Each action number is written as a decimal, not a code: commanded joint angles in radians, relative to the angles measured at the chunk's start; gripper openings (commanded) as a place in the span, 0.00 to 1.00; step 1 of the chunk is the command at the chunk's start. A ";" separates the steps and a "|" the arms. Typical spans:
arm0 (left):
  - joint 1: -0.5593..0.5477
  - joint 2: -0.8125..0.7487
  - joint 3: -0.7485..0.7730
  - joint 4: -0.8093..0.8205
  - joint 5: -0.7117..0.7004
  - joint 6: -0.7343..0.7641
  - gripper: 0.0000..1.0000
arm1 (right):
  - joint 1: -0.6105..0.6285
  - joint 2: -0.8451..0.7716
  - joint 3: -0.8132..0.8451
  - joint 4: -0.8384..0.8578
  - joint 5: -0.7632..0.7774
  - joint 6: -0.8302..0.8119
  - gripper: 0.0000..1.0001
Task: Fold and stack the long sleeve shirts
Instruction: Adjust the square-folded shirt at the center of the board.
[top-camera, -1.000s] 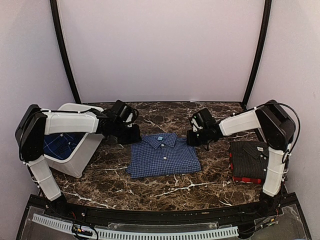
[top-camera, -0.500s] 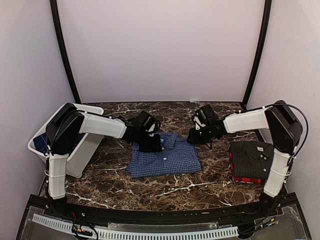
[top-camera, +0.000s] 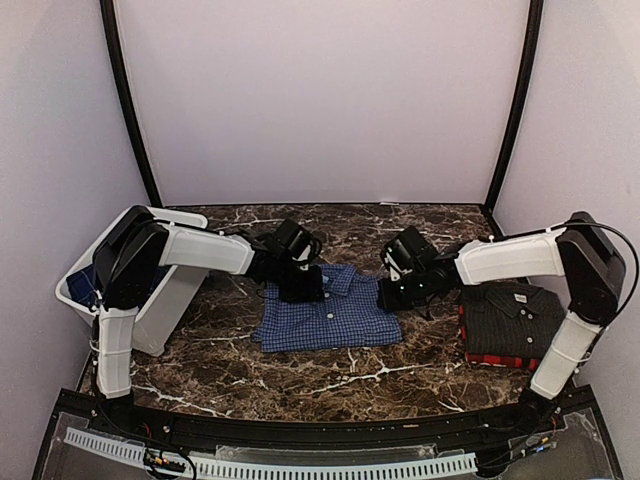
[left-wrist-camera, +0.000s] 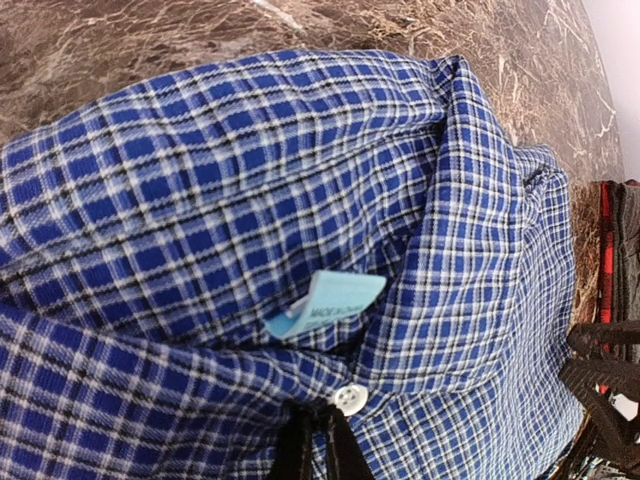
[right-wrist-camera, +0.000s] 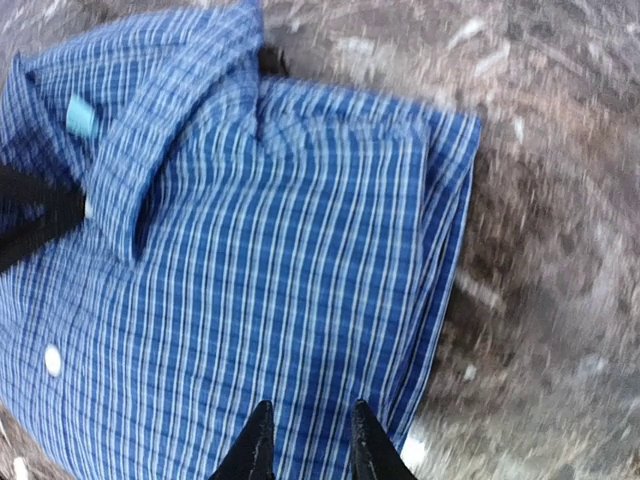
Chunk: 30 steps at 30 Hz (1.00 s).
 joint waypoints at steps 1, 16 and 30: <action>0.004 0.003 0.023 -0.051 -0.017 -0.006 0.06 | 0.049 -0.079 -0.070 -0.033 0.053 0.061 0.24; 0.004 -0.053 -0.049 -0.093 -0.052 0.003 0.05 | 0.213 0.001 -0.147 -0.003 0.053 0.157 0.24; 0.040 -0.332 -0.310 -0.129 -0.160 0.034 0.08 | 0.298 0.141 0.019 0.009 -0.010 0.171 0.24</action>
